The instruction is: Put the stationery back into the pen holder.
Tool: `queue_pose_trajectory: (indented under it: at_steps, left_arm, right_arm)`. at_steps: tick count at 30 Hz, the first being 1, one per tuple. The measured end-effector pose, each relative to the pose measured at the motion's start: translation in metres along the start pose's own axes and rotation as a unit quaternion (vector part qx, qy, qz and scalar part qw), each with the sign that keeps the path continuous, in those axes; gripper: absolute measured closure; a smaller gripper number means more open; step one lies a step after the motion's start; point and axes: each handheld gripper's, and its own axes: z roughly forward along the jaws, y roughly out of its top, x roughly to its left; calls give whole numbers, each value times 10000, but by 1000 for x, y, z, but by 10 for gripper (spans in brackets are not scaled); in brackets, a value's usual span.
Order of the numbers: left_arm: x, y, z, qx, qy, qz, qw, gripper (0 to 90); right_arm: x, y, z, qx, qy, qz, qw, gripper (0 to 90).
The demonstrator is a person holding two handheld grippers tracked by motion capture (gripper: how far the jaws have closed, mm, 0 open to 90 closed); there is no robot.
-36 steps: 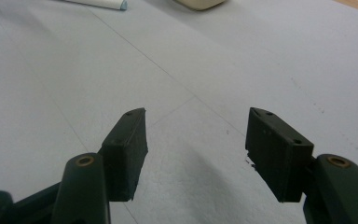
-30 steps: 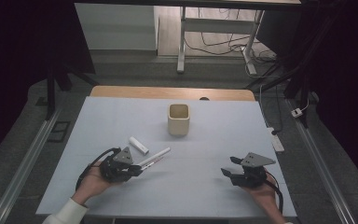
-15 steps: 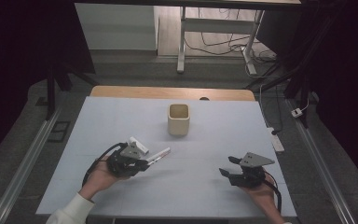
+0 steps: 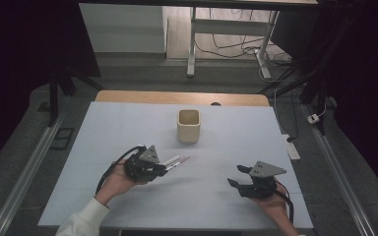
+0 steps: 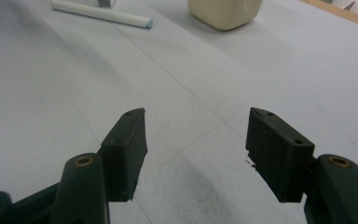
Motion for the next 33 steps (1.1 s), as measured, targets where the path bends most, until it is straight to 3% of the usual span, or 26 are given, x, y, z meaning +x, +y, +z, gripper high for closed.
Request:
queue_pose_trajectory:
  at_steps: [16,33]
  left_arm:
    - [-5,17,15,15,-59,164,9998,788]
    - [-19,41,30,39,-164,487,9987,788]
  right_arm:
    - [6,5,3,-11,35,-107,9999,370]
    - [15,14,9,-29,132,-199,9997,357]
